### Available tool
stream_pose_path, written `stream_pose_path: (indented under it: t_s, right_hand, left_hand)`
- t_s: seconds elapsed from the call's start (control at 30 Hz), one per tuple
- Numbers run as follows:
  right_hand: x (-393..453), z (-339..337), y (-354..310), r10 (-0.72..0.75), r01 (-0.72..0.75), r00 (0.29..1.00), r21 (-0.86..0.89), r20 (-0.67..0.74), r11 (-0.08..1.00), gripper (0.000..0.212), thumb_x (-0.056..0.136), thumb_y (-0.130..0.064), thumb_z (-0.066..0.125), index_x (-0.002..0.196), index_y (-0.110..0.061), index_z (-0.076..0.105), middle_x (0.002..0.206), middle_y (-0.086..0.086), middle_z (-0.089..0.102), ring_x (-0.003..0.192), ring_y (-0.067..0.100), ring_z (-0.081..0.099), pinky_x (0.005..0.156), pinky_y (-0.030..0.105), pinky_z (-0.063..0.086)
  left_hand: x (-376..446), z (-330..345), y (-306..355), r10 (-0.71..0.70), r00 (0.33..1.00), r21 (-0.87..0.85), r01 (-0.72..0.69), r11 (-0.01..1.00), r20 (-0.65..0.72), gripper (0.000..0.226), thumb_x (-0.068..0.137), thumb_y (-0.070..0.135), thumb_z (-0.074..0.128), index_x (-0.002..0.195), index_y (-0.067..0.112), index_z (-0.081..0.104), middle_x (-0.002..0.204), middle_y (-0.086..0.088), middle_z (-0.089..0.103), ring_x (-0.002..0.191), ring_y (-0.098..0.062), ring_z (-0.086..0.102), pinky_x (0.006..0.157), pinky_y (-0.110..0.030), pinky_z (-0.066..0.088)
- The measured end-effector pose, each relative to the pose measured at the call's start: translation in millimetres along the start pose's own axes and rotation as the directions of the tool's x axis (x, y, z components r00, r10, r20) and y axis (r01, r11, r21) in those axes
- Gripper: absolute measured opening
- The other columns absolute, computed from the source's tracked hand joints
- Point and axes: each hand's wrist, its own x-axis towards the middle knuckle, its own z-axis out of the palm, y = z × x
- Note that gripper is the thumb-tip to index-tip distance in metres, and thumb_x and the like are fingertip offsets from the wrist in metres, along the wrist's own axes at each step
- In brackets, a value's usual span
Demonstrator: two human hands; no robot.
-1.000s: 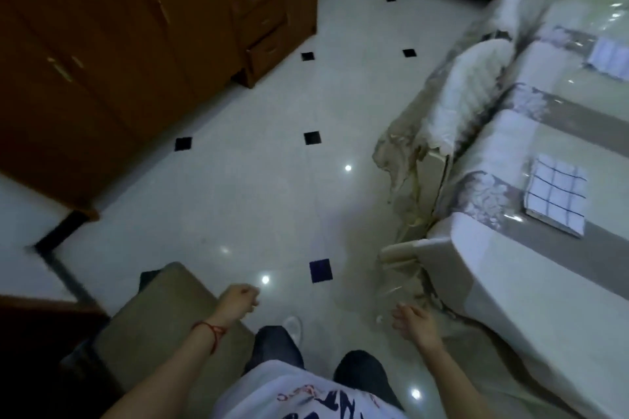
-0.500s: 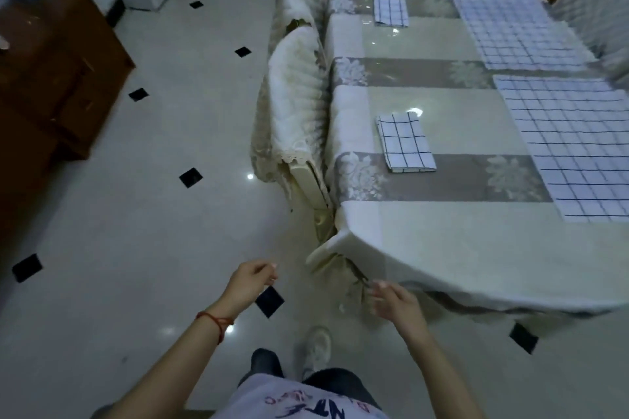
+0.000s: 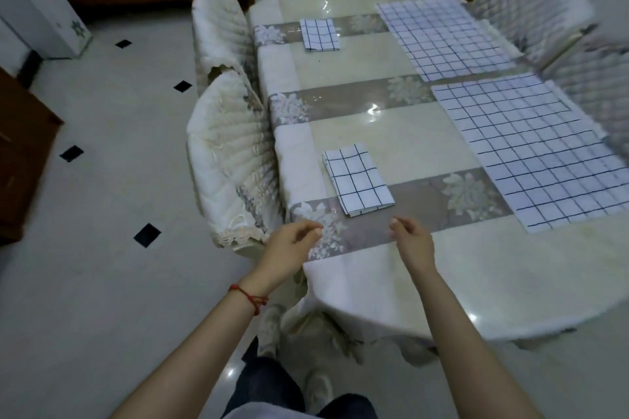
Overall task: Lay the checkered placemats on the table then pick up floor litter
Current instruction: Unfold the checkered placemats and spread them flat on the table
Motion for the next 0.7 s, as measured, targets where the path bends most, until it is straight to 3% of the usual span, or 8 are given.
stream_pose_path:
  t_s: [0.07,0.17,0.3,0.4,0.47,0.5,0.63,0.7]
  right_hand:
    - [21.3,8.5,-8.5,0.024,-0.029,0.998,-0.091,-0.058,0.995,0.031,0.09,-0.021,0.051,0.116,-0.006,0.059,0.115,0.015,0.064,0.106,0.027,0.058,0.087,0.031,0.04]
    - [47.2,22.5,-21.3,0.052,-0.071,0.99,-0.149,-0.128,0.986,0.036,0.091,-0.022,0.05,0.116,0.003,0.056,0.119,0.021,0.061,0.113,0.034,0.054,0.093,0.035,0.039]
    - [77.0,42.0,-26.0,0.125,-0.184,0.967,-0.271,-0.22,0.945,0.043,0.086,-0.035,0.056,0.112,-0.001,0.059,0.118,0.021,0.061,0.107,0.037,0.057,0.087,0.039,0.044]
    - [87.9,50.9,-28.1,0.136,-0.229,0.953,-0.352,-0.271,0.908,0.021,0.077,-0.031,0.059,0.079,-0.012,0.069,0.089,0.016,0.067,0.086,0.034,0.061,0.074,0.036,0.048]
    - [87.1,54.4,-36.1,0.1,-0.191,0.955,-0.32,-0.28,0.928,0.025,0.074,-0.017,0.056,0.05,-0.016,0.053,0.059,0.008,0.057,0.067,0.03,0.057,0.064,0.035,0.046]
    - [83.9,55.5,-42.1,0.08,-0.155,0.961,-0.28,-0.264,0.947,0.03,0.076,-0.013,0.055,0.048,-0.018,0.046,0.054,0.003,0.051,0.063,0.026,0.054,0.061,0.032,0.042]
    - [68.7,55.5,-65.3,-0.073,0.019,0.969,-0.221,-0.236,0.975,0.011,0.084,-0.012,0.054,0.076,-0.019,0.053,0.069,-0.016,0.055,0.069,0.004,0.053,0.062,0.015,0.04]
    - [58.1,52.4,-79.1,-0.209,0.149,0.954,-0.265,-0.214,0.953,0.01,0.084,-0.009,0.056,0.079,-0.017,0.057,0.07,-0.015,0.057,0.069,0.005,0.056,0.064,0.01,0.043]
  left_hand:
    - [26.9,-0.9,5.3,0.015,0.999,0.062,-0.018,0.998,0.04,0.018,0.089,0.017,0.054,0.101,0.011,0.066,0.094,-0.008,0.068,0.094,-0.023,0.064,0.086,-0.032,0.049]
    - [65.5,-4.5,13.0,0.039,0.993,0.12,-0.053,0.991,0.115,0.021,0.087,0.026,0.056,0.1,0.015,0.067,0.098,-0.008,0.07,0.096,-0.023,0.064,0.091,-0.043,0.05]
    - [112.2,-12.3,24.8,0.059,0.98,0.2,-0.097,0.975,0.189,0.022,0.089,0.022,0.054,0.104,0.013,0.066,0.101,-0.006,0.068,0.091,-0.018,0.06,0.084,-0.028,0.047]
    - [144.6,-19.2,30.4,0.088,0.967,0.264,-0.152,0.953,0.239,0.024,0.09,0.021,0.053,0.109,0.012,0.064,0.109,-0.006,0.067,0.093,-0.012,0.057,0.08,-0.017,0.04]
    - [163.2,-21.7,33.0,0.115,0.96,0.271,-0.185,0.945,0.257,0.025,0.09,0.021,0.053,0.111,0.012,0.063,0.113,-0.005,0.065,0.098,-0.012,0.057,0.081,-0.014,0.038]
    - [170.9,-22.2,34.9,0.136,0.951,0.277,-0.215,0.937,0.276,0.026,0.09,0.02,0.053,0.113,0.012,0.061,0.116,-0.005,0.063,0.104,-0.014,0.057,0.083,-0.016,0.038]
    - [198.9,-17.5,45.6,0.315,0.842,0.394,-0.494,0.775,0.437,0.034,0.091,0.021,0.052,0.124,0.017,0.052,0.131,-0.004,0.054,0.124,-0.021,0.044,0.1,-0.028,0.035]
    - [209.8,-13.1,54.0,0.412,0.745,0.402,-0.643,0.651,0.525,0.039,0.088,0.021,0.054,0.127,0.018,0.05,0.137,-0.004,0.05,0.131,-0.024,0.039,0.107,-0.039,0.034]
